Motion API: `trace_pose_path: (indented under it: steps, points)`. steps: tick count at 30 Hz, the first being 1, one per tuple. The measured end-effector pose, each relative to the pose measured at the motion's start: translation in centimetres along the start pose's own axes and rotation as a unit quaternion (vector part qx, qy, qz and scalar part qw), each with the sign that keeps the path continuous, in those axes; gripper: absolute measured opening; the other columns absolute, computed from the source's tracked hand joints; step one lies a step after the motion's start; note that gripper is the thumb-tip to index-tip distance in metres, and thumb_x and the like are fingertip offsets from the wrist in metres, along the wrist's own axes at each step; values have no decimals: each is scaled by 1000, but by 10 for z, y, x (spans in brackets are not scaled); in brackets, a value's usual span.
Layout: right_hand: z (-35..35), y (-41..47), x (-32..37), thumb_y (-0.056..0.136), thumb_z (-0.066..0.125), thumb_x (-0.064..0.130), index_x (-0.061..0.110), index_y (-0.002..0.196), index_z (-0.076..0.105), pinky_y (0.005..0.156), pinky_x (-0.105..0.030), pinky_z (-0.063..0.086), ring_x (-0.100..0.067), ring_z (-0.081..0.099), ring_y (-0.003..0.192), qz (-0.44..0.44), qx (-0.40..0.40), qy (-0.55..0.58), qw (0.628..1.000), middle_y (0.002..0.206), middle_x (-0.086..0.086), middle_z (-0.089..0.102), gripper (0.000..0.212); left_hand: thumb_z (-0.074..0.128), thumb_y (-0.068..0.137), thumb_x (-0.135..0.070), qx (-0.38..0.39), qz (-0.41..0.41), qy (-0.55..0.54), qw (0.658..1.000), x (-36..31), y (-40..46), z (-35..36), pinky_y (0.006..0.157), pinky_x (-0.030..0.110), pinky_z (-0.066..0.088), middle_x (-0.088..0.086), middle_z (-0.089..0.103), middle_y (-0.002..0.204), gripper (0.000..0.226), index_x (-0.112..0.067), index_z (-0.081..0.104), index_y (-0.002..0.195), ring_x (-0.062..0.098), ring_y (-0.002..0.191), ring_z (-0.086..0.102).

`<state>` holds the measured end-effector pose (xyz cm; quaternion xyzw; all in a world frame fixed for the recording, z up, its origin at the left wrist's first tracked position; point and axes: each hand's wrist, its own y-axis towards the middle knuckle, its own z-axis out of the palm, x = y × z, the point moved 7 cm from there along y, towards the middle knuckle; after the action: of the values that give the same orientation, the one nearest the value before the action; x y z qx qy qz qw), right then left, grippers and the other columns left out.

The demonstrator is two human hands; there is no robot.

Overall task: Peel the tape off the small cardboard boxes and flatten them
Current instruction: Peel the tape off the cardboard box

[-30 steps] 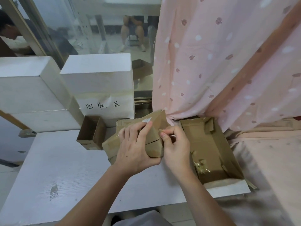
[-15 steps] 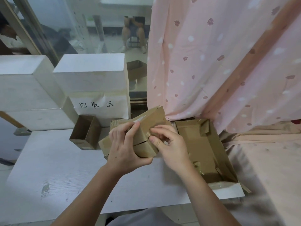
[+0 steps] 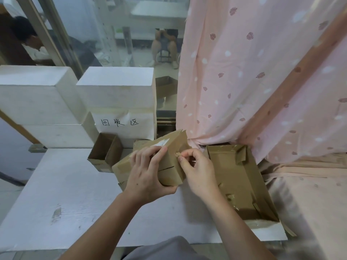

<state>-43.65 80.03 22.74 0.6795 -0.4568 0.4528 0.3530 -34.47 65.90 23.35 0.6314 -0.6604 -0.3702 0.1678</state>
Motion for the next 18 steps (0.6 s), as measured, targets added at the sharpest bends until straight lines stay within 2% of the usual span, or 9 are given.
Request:
trace_pose_path:
  steps: [2,5,9,13,18]
  points:
    - [-5,2,-3,94,70,22,22,89,64,74,-20,47,-6,62,83,-15,-42,-20,999,90,11,68,8,88,53,-57,2,1,-4,1000,-3,-1,1,100,47,37,7,44,136,111,-11,43,143,28,123,50]
    - [-12,2,-13,97,67,24,28,89,57,74,-25,49,-8,63,85,-16,-56,-31,998,91,11,68,13,87,54,-56,15,-4,-8,1000,-7,0,4,99,47,37,7,43,136,110,-10,43,144,29,123,50]
    - [-21,-3,-30,91,73,14,23,87,56,69,-19,46,-8,59,78,-22,-66,-42,997,82,8,64,20,85,57,-62,75,-29,11,997,-5,2,17,101,47,36,5,43,138,111,-9,47,146,28,125,48]
    - [-37,-4,-74,84,81,10,26,89,60,70,-14,46,-2,61,79,46,-89,-44,994,80,11,65,27,80,59,-66,162,-59,18,985,-3,2,36,106,45,30,3,42,140,112,-12,45,150,27,128,44]
    - [-61,-10,-135,84,81,12,20,87,68,65,-7,42,-9,62,77,130,-99,-117,980,91,4,63,16,75,58,-68,242,-48,23,969,-17,-2,64,106,44,32,1,45,140,112,-17,41,152,26,126,47]
